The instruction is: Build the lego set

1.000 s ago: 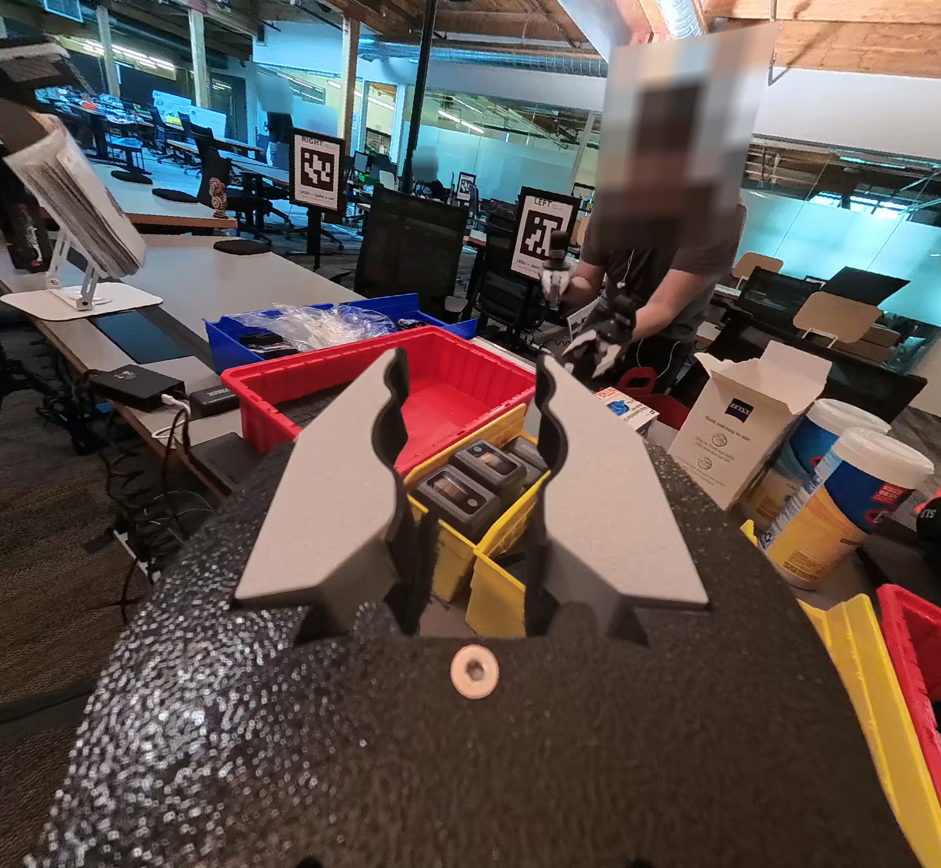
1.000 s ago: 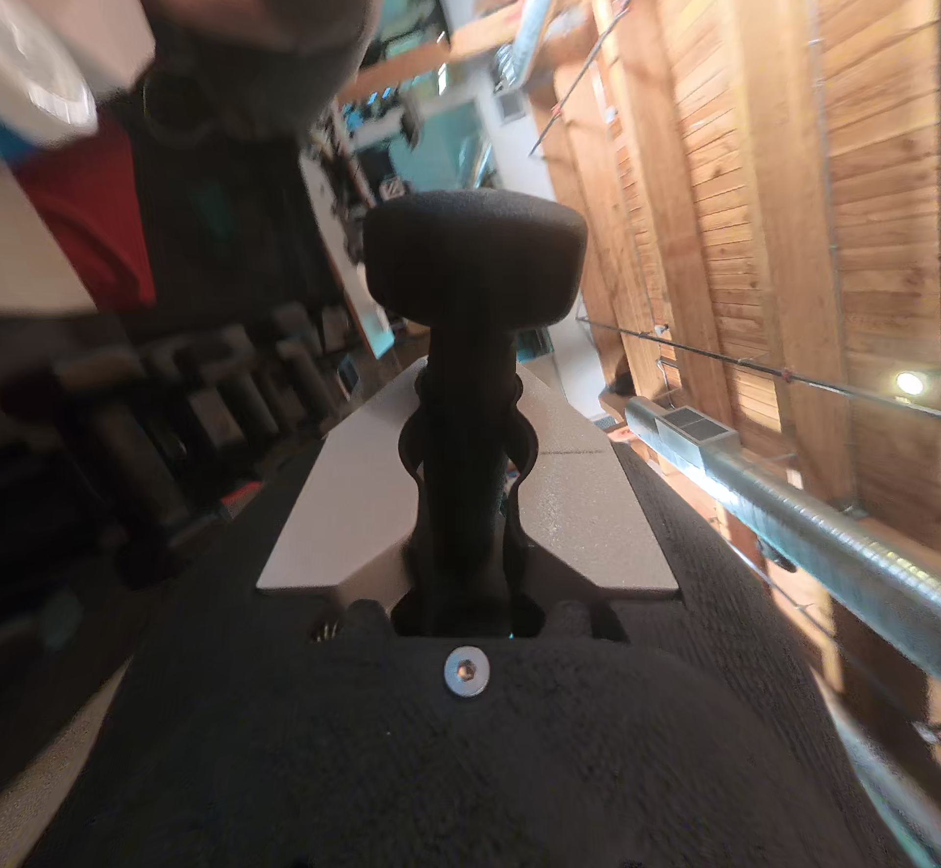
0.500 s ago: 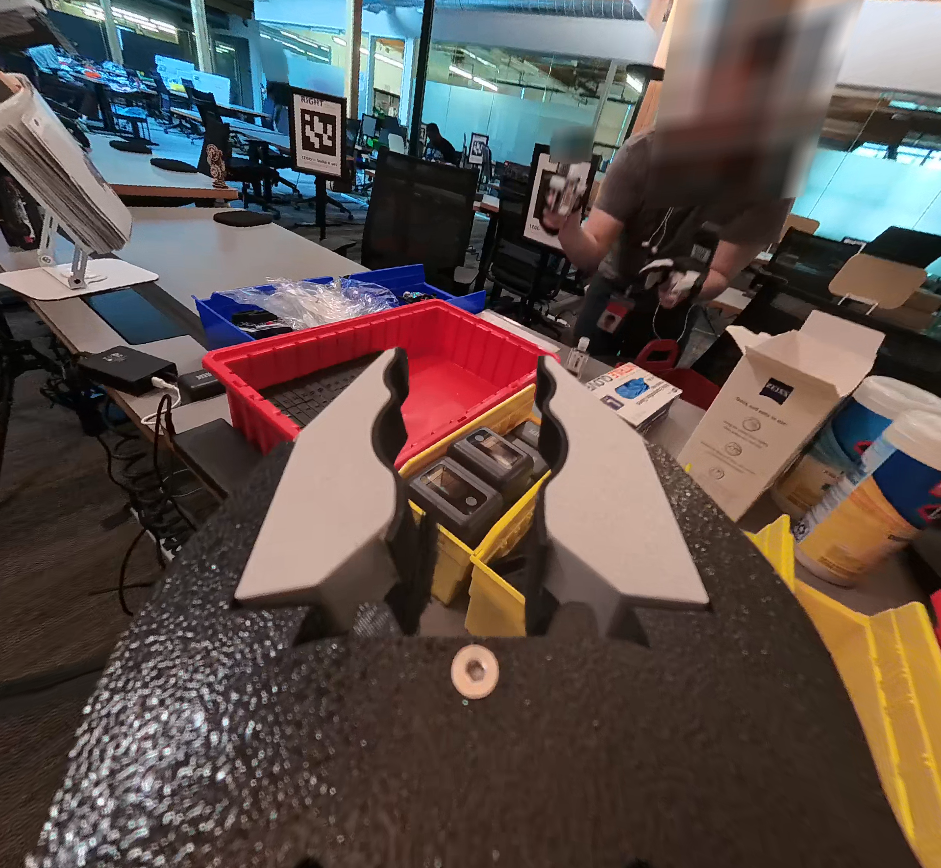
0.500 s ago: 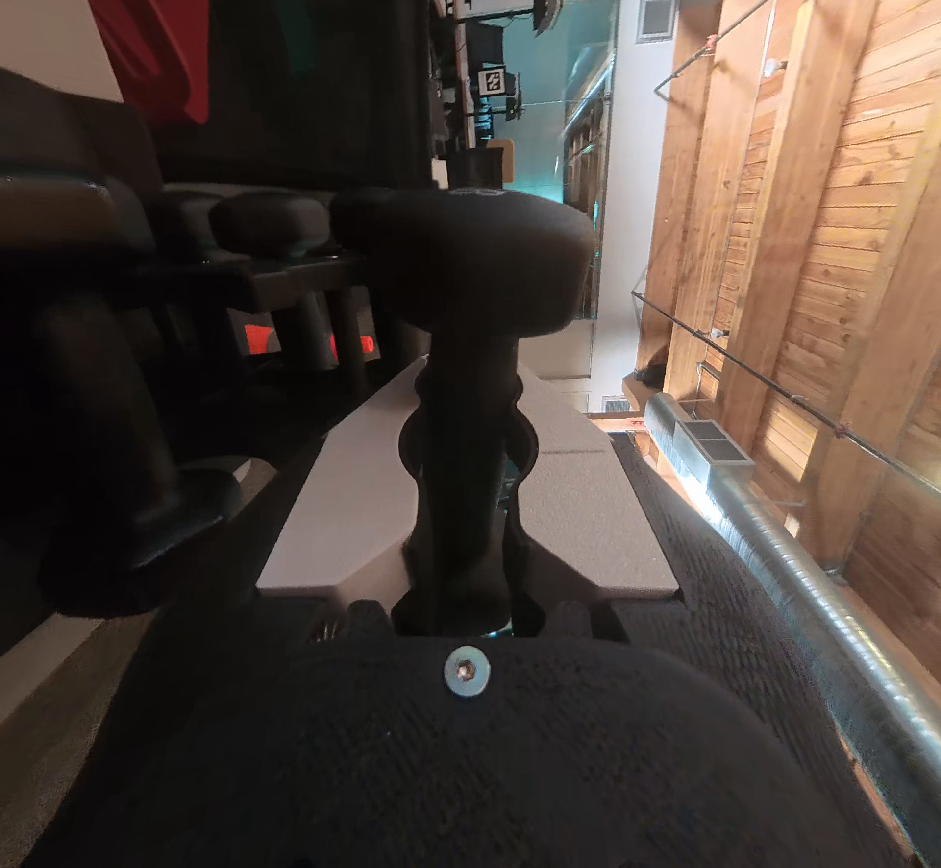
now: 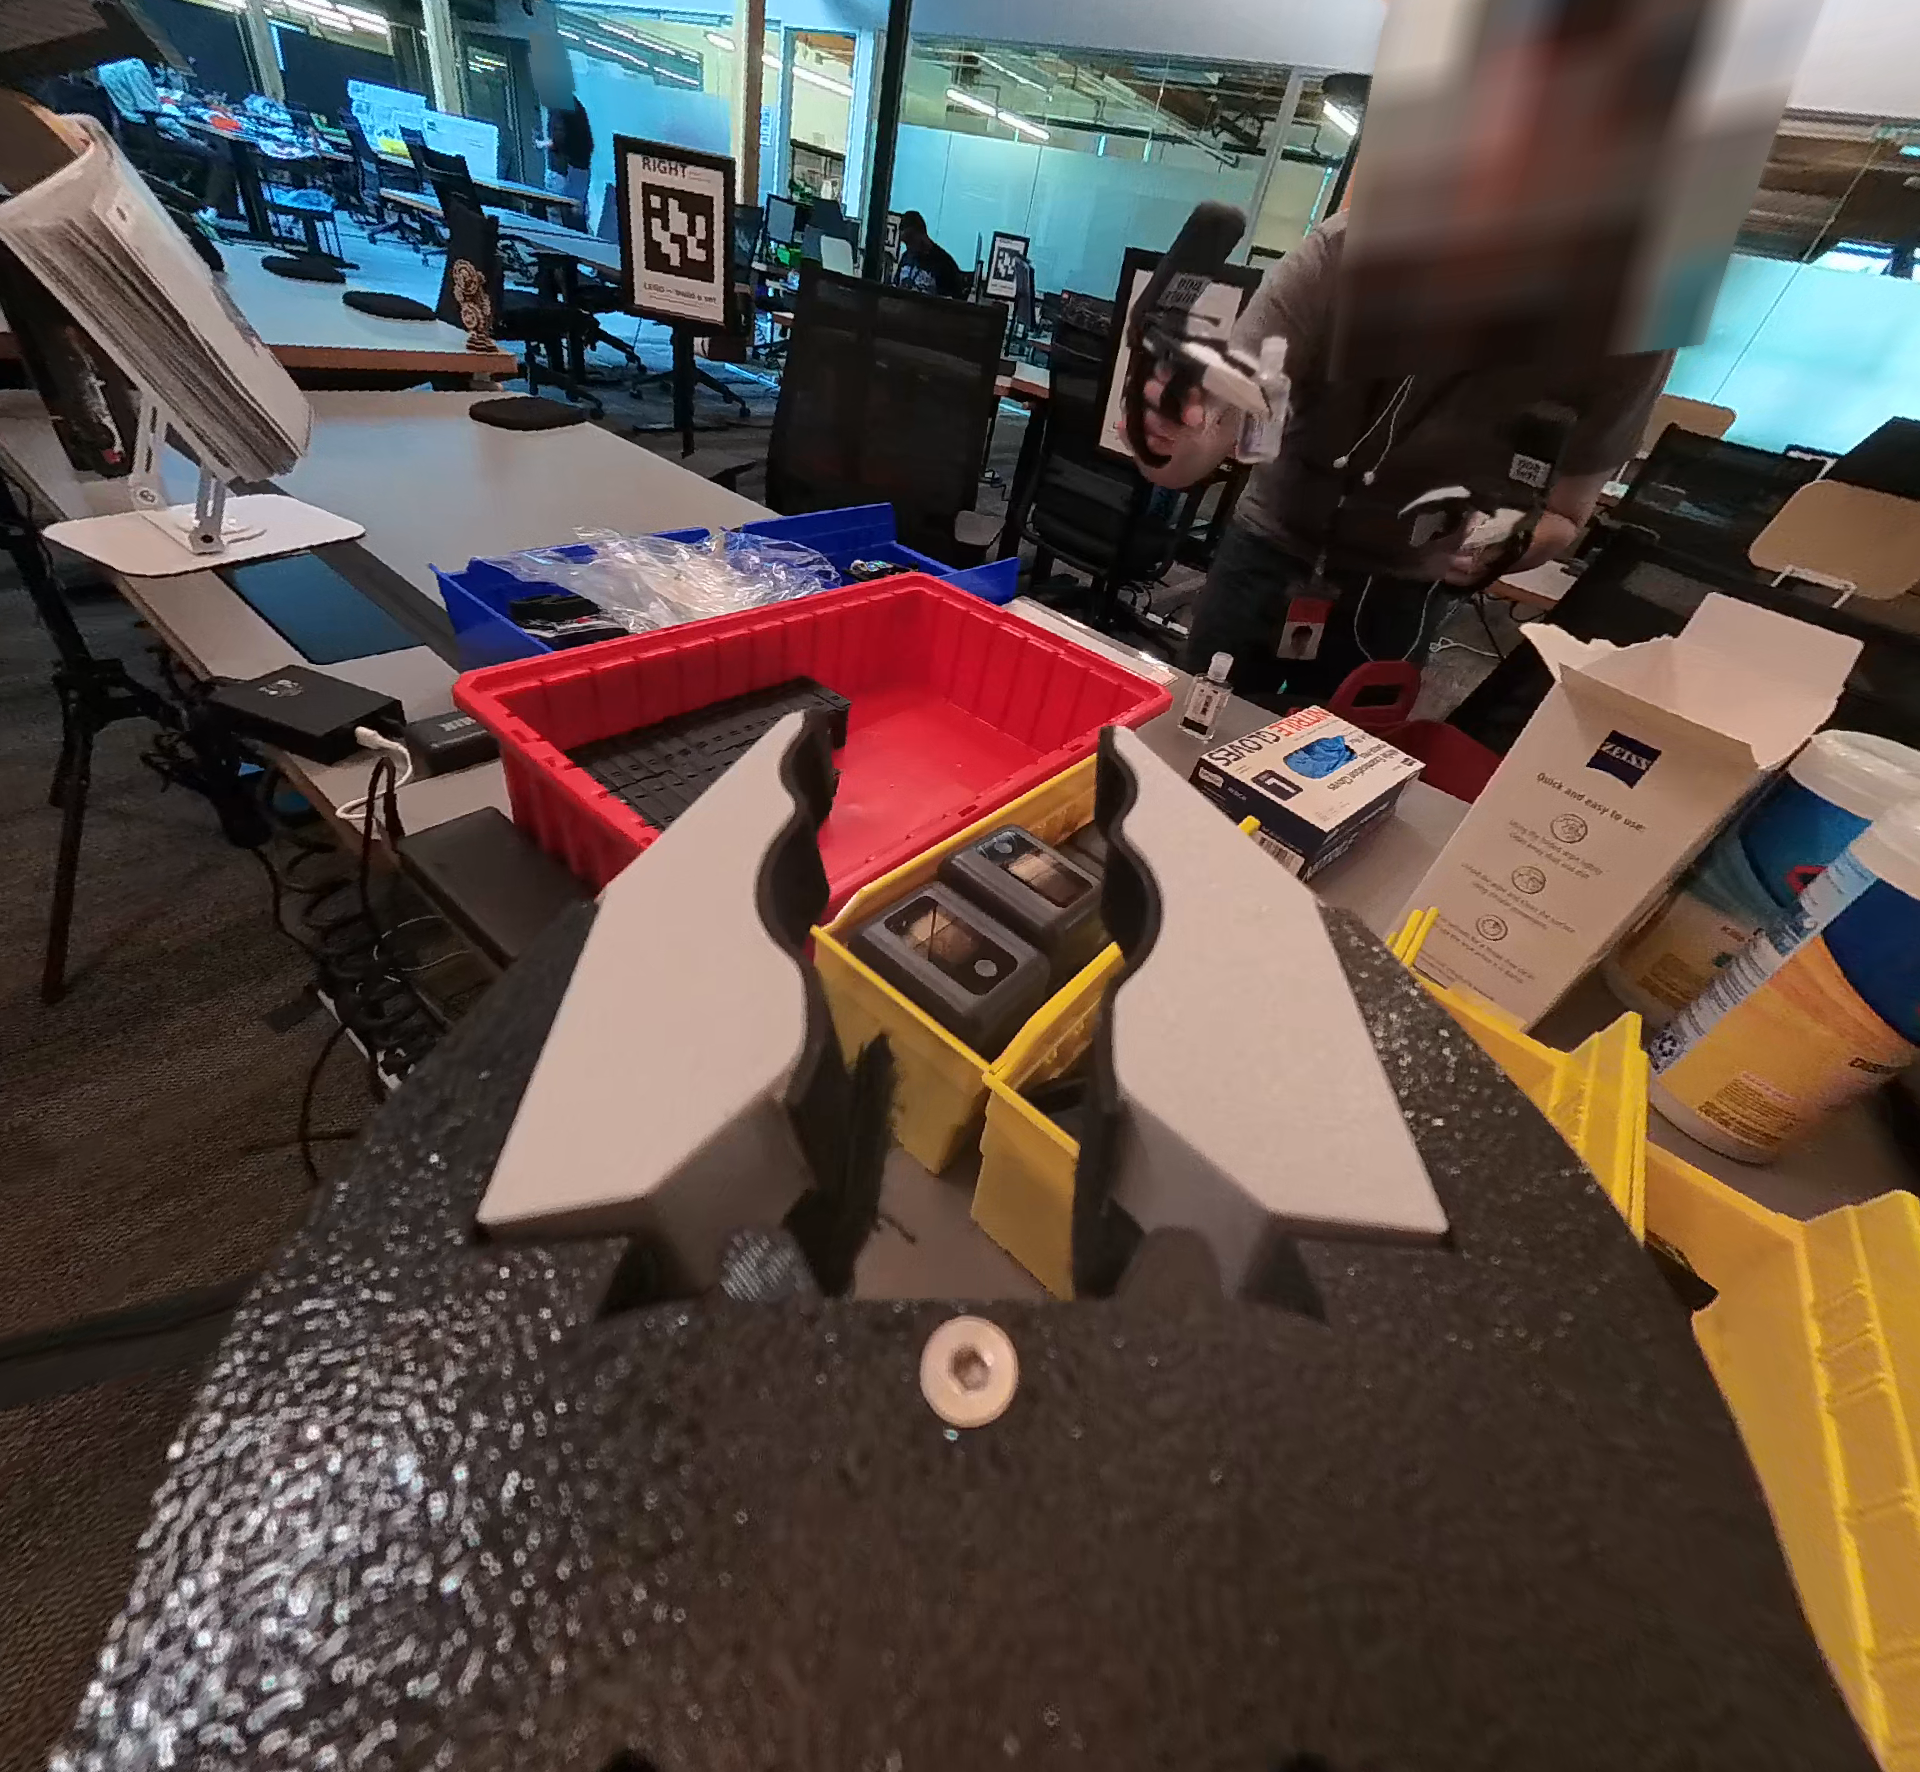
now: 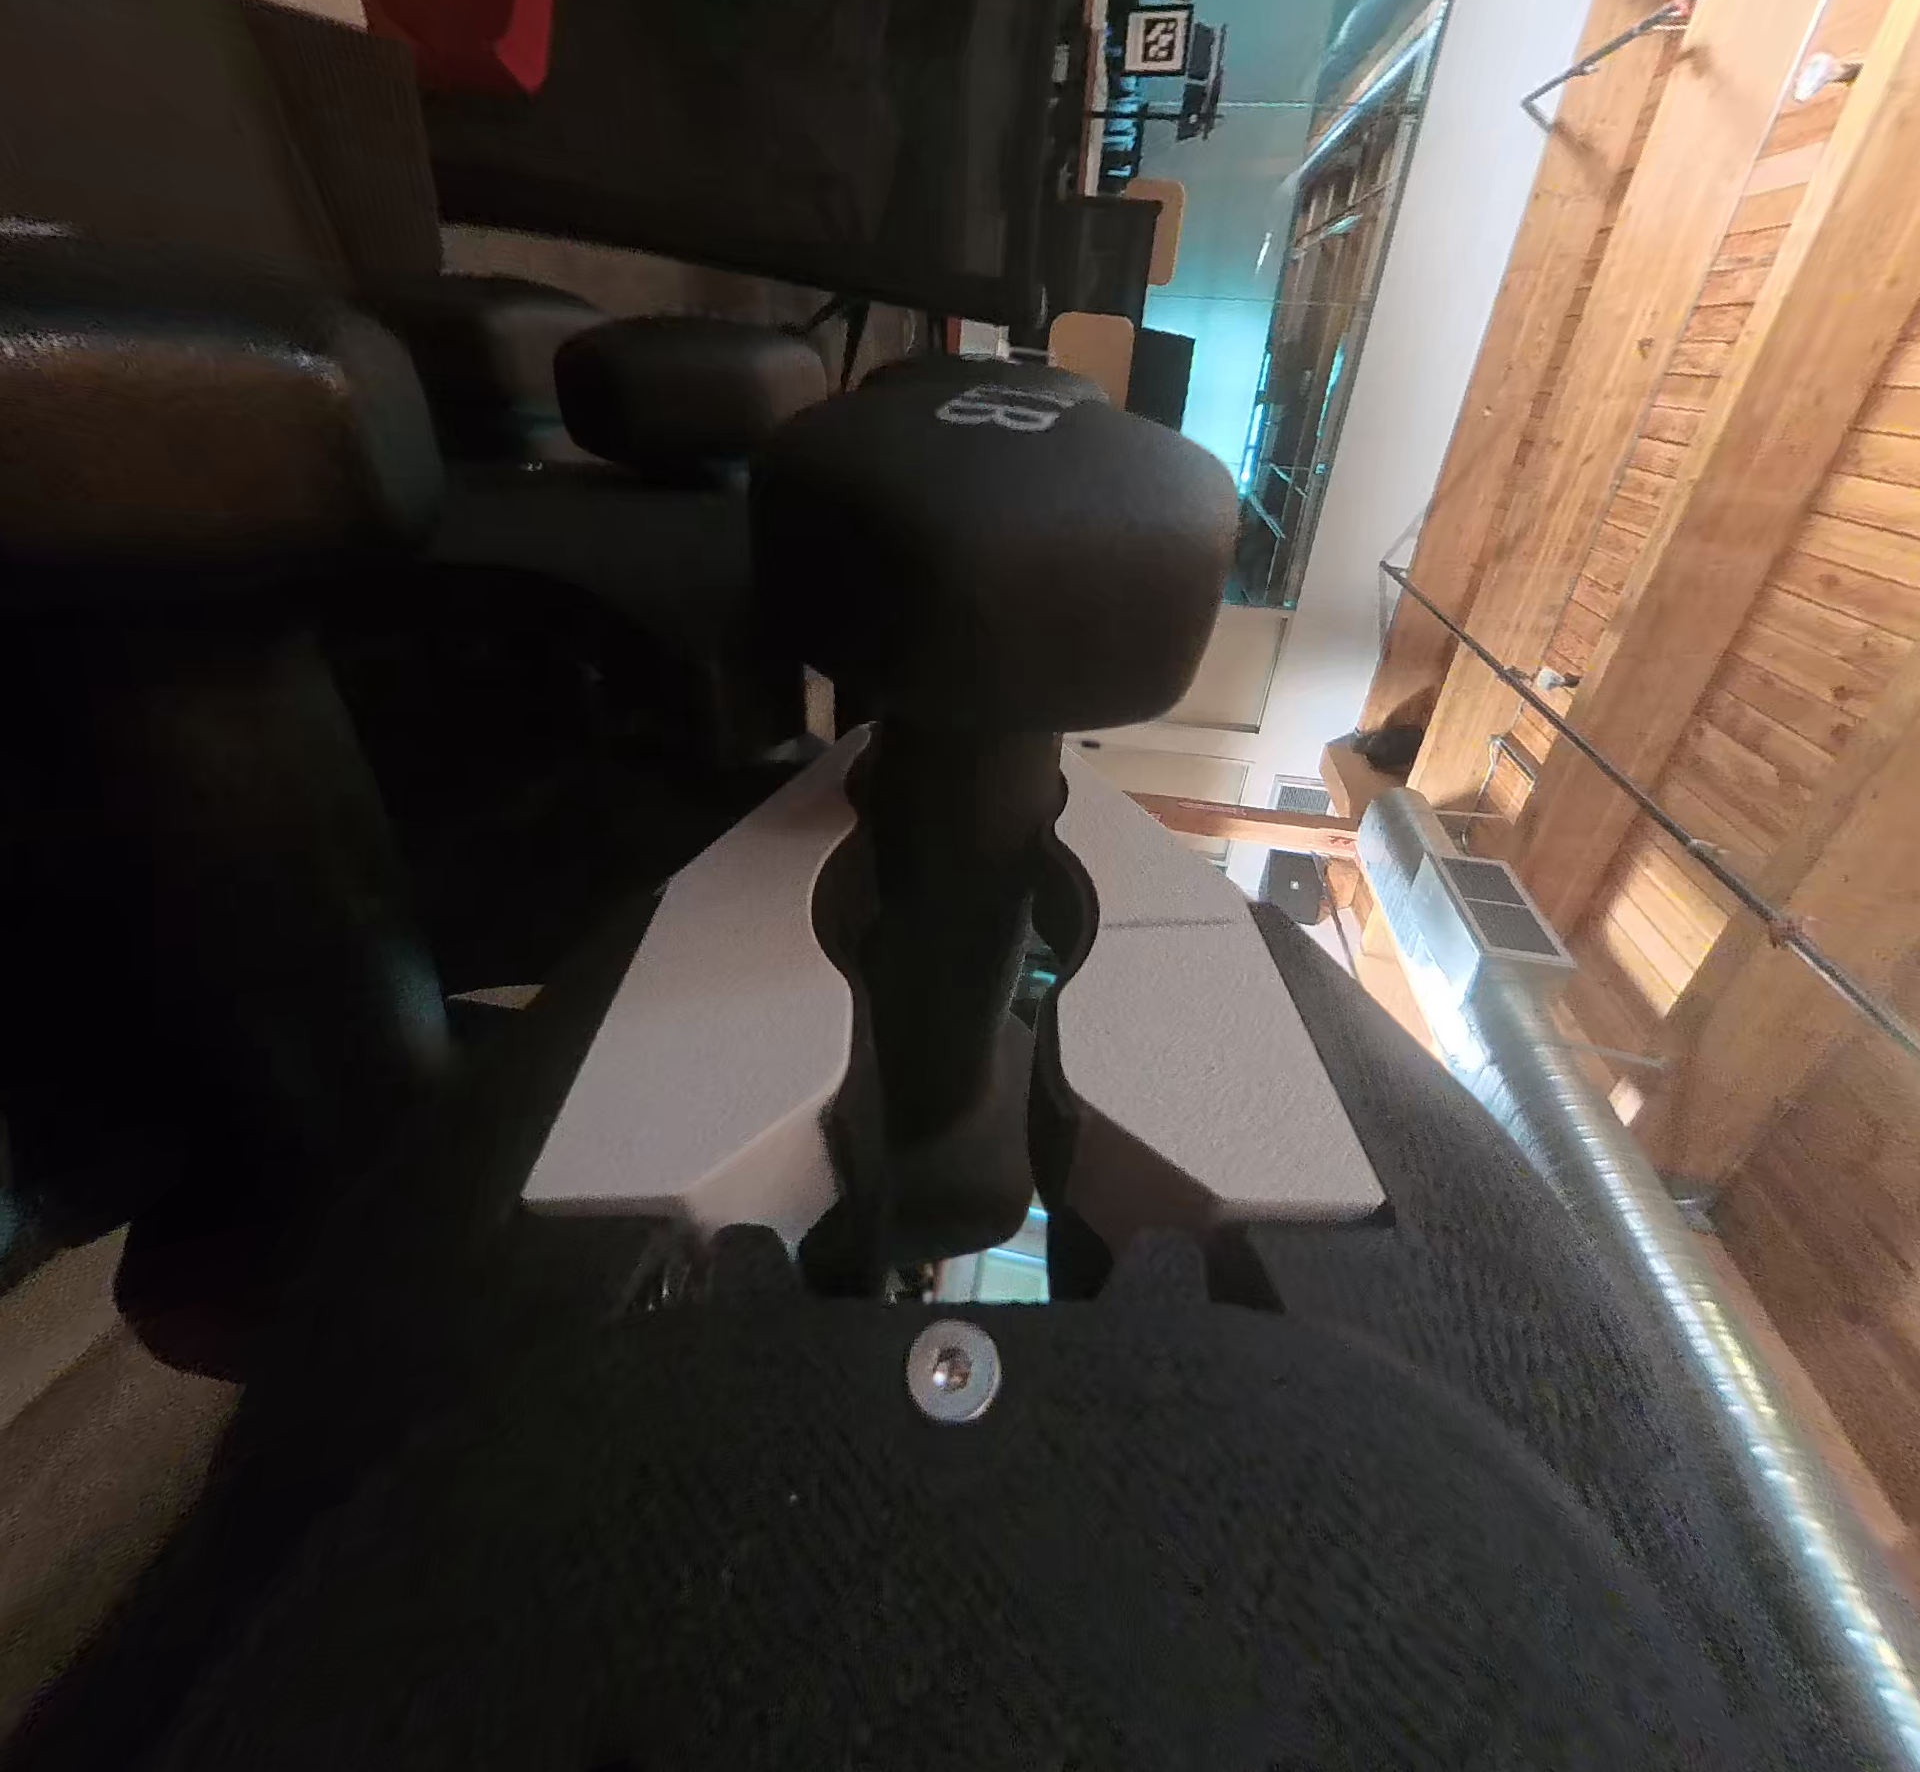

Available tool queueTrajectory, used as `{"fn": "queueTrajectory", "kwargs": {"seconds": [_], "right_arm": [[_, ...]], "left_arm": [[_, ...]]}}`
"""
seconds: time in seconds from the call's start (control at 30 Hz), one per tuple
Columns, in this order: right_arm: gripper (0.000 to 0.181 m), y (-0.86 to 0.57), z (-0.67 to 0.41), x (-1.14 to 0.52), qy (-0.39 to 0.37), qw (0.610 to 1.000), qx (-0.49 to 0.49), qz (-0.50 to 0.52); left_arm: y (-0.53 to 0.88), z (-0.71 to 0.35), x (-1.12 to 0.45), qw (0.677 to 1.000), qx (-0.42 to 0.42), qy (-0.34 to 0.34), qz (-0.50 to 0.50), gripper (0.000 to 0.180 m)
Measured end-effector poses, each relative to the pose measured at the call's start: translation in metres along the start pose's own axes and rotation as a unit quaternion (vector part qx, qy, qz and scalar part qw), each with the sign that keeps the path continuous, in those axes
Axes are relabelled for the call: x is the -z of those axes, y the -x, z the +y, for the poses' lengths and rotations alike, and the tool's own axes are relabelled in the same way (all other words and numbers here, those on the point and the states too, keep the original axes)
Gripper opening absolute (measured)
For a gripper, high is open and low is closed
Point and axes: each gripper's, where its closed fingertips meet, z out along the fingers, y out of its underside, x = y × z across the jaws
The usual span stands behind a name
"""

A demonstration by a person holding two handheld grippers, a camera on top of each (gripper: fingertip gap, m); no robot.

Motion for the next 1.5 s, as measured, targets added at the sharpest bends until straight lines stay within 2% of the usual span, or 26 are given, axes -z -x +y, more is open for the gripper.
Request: {"fn": "queueTrajectory", "kwargs": {"seconds": [0.3,0.5,0.6,0.9,1.03,1.27,1.5], "right_arm": [[0.025,0.014,0.002,-0.014,0.058,0.993,0.066,-0.074],[0.029,0.018,0.001,-0.011,0.048,0.988,0.113,-0.095],[0.033,0.022,0.000,-0.005,0.047,0.979,0.143,-0.138],[0.066,0.035,-0.003,0.018,0.044,0.943,0.125,-0.304],[0.093,0.027,-0.005,0.021,0.054,0.944,0.104,-0.307],[0.139,-0.001,-0.022,0.038,0.019,0.959,0.095,-0.264],[0.142,-0.038,-0.029,0.078,0.025,0.975,0.062,-0.212]], "left_arm": [[0.017,-0.001,0.022,1.000,0.011,-0.010,-0.024,0.049],[0.029,0.006,0.037,0.999,0.030,-0.011,-0.037,0.049],[0.035,0.006,0.045,0.998,0.035,-0.014,-0.043,0.049],[0.057,0.000,0.068,0.996,0.052,-0.033,-0.059,0.049],[0.067,-0.002,0.079,0.996,0.052,-0.037,-0.070,0.049],[0.092,-0.010,0.105,0.992,0.060,-0.051,-0.097,0.056],[0.118,-0.027,0.132,0.989,0.069,-0.072,-0.109,0.064]]}}
